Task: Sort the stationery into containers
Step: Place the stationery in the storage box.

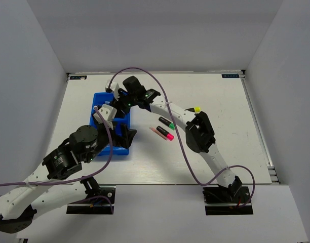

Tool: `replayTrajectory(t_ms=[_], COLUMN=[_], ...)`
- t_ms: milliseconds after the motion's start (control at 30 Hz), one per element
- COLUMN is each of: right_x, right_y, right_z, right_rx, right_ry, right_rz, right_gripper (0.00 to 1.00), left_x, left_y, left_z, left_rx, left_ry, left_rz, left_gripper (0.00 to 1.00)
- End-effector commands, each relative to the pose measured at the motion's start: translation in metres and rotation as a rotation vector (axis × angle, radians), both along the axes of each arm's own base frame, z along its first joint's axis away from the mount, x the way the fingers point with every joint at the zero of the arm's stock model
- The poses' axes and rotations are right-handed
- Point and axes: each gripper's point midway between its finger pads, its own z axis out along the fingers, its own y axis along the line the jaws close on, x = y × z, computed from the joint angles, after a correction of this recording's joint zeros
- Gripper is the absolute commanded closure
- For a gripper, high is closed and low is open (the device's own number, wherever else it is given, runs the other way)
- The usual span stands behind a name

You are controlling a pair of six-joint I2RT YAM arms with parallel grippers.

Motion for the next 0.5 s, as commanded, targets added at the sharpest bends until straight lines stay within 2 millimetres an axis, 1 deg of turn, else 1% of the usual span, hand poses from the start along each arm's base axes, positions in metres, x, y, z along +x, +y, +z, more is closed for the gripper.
replayTrajectory(t_ms=[0, 67, 100, 167, 233, 300, 333, 367, 400, 433, 467], right_x=[0.04, 0.043, 0.046, 0.05, 0.056, 0.058, 0.06, 0.057, 0.05, 0.051, 0.047], right_y=[0.023, 0.026, 0.026, 0.029, 0.03, 0.033, 0.033, 0.034, 0.036, 0.035, 0.035], right_z=[0.049, 0.043, 0.031, 0.022, 0.005, 0.002, -0.006, -0.004, -0.005, -0.006, -0.006], right_rx=[0.179, 0.173, 0.161, 0.158, 0.142, 0.148, 0.141, 0.152, 0.159, 0.154, 0.157], right_ry=[-0.123, -0.159, -0.163, -0.188, -0.211, -0.252, -0.252, -0.246, -0.243, -0.248, -0.244], right_rz=[-0.084, -0.084, -0.09, -0.081, -0.074, -0.046, -0.042, -0.019, 0.027, 0.027, 0.047], right_gripper=[1.0, 1.0, 1.0, 1.0, 1.0, 1.0, 1.0, 1.0, 1.0, 1.0, 1.0], left_x=[0.001, 0.0, 0.001, 0.0, 0.0, 0.0, 0.0, 0.0, -0.001, -0.001, 0.0], left_y=[0.001, 0.001, 0.001, -0.001, -0.002, -0.003, -0.003, -0.003, -0.004, -0.004, -0.003], left_z=[0.003, 0.0, -0.003, -0.006, -0.009, -0.013, -0.013, -0.016, -0.019, -0.019, -0.021], left_rx=[0.009, 0.015, 0.024, 0.028, 0.035, 0.042, 0.038, 0.044, 0.049, 0.049, 0.054], left_ry=[-0.018, -0.017, -0.012, -0.008, -0.003, 0.003, 0.006, 0.012, 0.018, 0.018, 0.022], left_rz=[0.0, -0.002, -0.004, -0.013, -0.016, -0.02, -0.02, -0.018, -0.025, -0.025, -0.019], left_gripper=[0.0, 0.0, 0.0, 0.0, 0.0, 0.0, 0.0, 0.0, 0.0, 0.0, 0.0])
